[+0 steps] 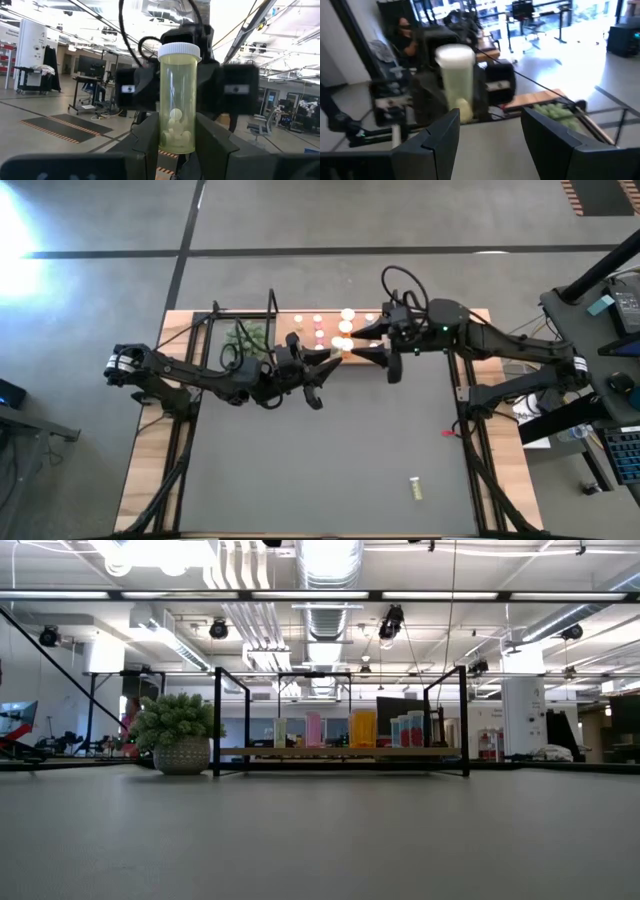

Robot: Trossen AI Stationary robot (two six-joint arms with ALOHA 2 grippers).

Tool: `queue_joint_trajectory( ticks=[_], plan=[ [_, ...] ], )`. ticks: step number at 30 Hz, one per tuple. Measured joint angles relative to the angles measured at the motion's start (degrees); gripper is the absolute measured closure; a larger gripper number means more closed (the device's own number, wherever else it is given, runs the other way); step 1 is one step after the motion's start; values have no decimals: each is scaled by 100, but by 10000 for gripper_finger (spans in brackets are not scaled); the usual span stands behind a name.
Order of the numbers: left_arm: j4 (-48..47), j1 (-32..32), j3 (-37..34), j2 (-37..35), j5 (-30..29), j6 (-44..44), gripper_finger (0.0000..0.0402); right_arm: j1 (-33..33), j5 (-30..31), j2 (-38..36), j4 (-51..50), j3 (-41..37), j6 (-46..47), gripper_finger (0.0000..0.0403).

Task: Pick and place medicine bottles onto shelf by color
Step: Put the left yellow pill bottle on the shelf aligned with the other yellow pill bottle

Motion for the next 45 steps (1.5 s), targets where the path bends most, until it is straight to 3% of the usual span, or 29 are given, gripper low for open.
queue_joint_trajectory(
  ticks=[8,32,45],
  plan=[
    [-2,0,-9,0,0,6,314,384,-13,396,394,100,111,202],
    [-6,-16,-20,0,20,11,314,530,31,1074,896,468,25,202],
    [-15,-23,-20,0,63,54,315,530,33,1044,834,468,218,260]
  ],
)
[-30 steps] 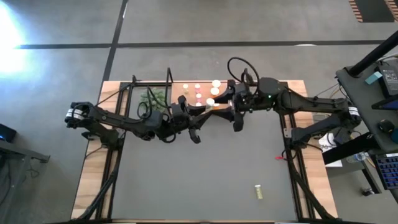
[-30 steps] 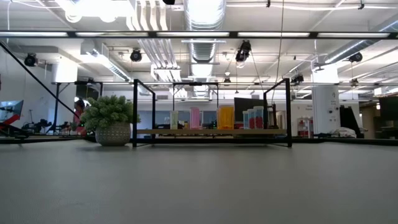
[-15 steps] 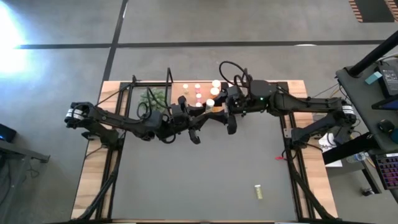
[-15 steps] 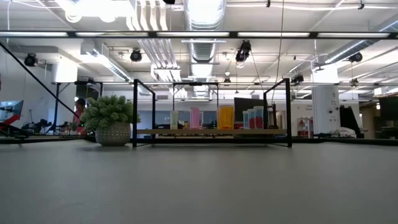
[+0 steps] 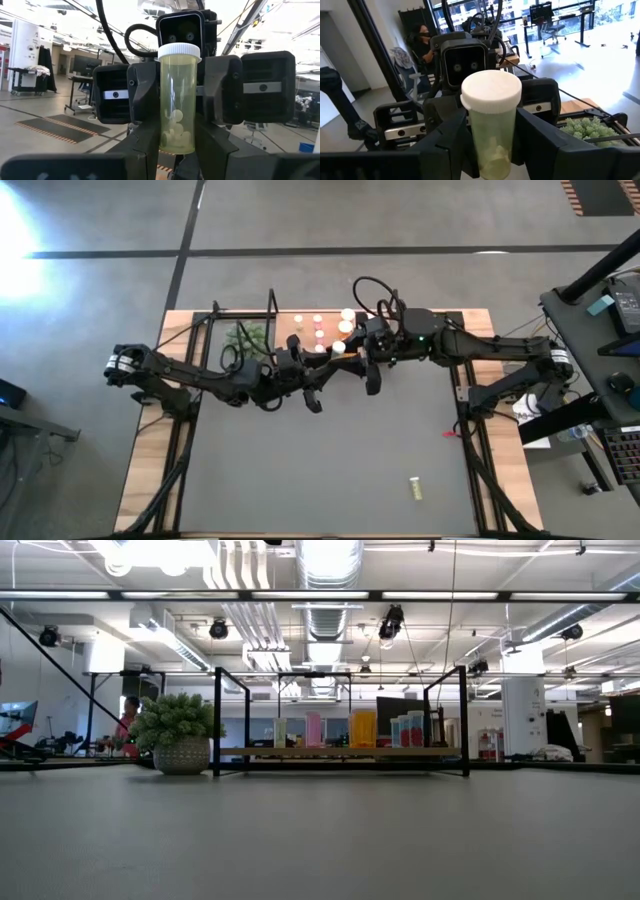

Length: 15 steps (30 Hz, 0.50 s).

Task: Pick and place medicine bottles onto shelf by color
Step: Put the left yellow pill bottle on the shelf aligned with the other yellow pill bottle

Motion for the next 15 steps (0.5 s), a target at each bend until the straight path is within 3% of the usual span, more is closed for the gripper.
queue_joint_trajectory(
  ticks=[15],
  plan=[
    [-20,-67,2,13,54,-72,315,0,2,-146,-226,-2,160,255]
  ],
)
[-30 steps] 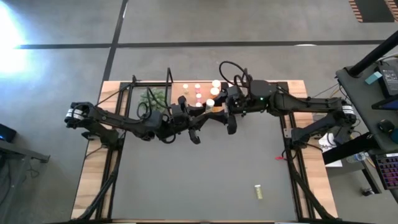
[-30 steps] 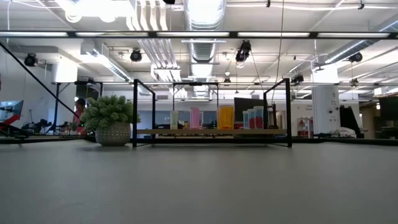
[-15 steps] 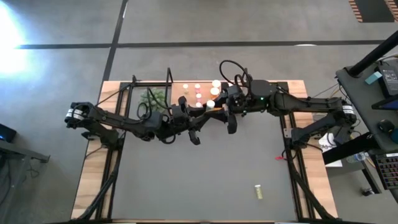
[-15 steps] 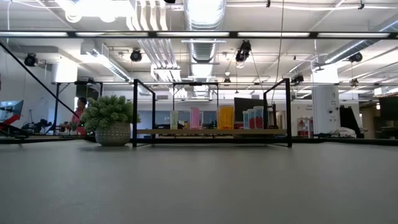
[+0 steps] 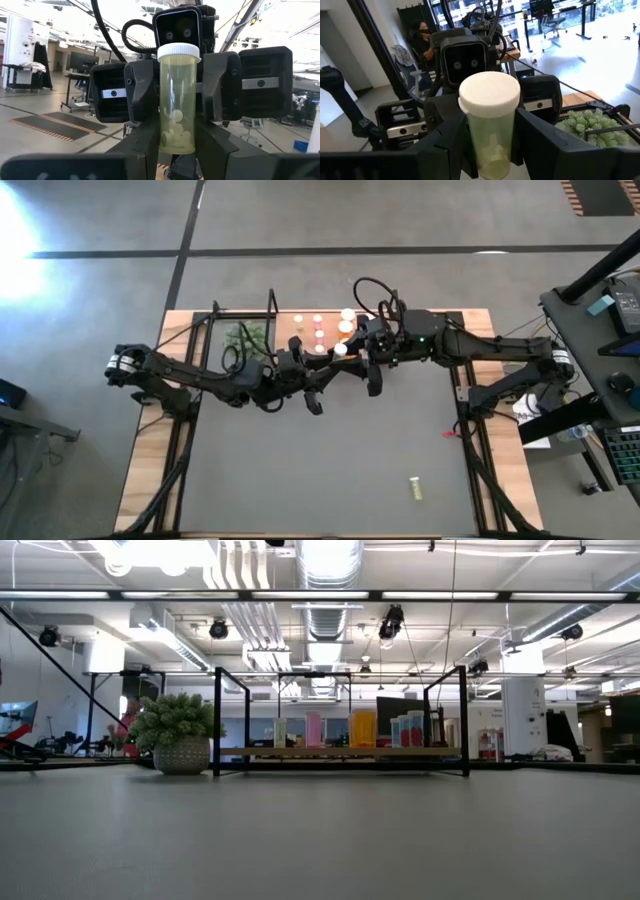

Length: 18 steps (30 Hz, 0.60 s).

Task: Pick and place medicine bottles onto shelf by color
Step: Put the left yellow pill bottle on the shelf aligned with the other yellow pill bottle

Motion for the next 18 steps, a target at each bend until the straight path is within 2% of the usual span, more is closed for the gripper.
queue_joint_trajectory(
  ticks=[6,18],
  plan=[
    [20,-27,7,0,-24,-27,314,0,-4,-137,-168,-4,-43,251],
    [55,-38,4,-15,-45,-14,314,2,-6,-264,-281,-7,91,271]
  ],
)
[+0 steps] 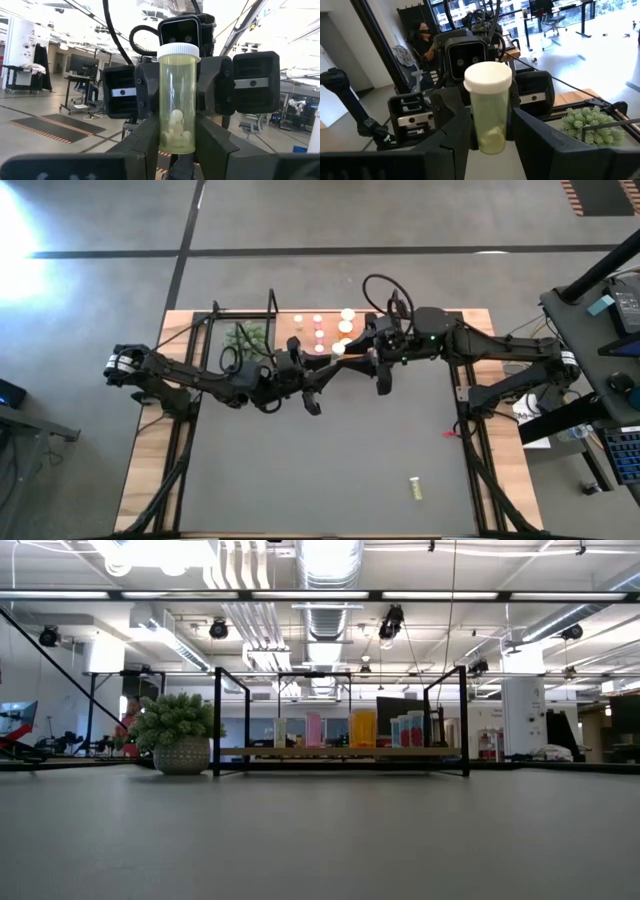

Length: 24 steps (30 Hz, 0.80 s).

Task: Pick and place medicine bottles onto shelf by color
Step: Put the left yellow pill bottle on the shelf aligned with the other yellow pill bottle

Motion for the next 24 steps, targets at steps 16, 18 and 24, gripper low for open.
queue_joint_trajectory(
  ticks=[16,18,24],
  plan=[
    [-31,0,-9,0,11,26,314,0,0,22,31,0,8,266],
    [-31,0,-9,0,11,28,314,0,0,22,48,0,-54,276],
    [-31,0,-11,0,28,22,314,0,2,22,100,0,-133,309]
  ],
)
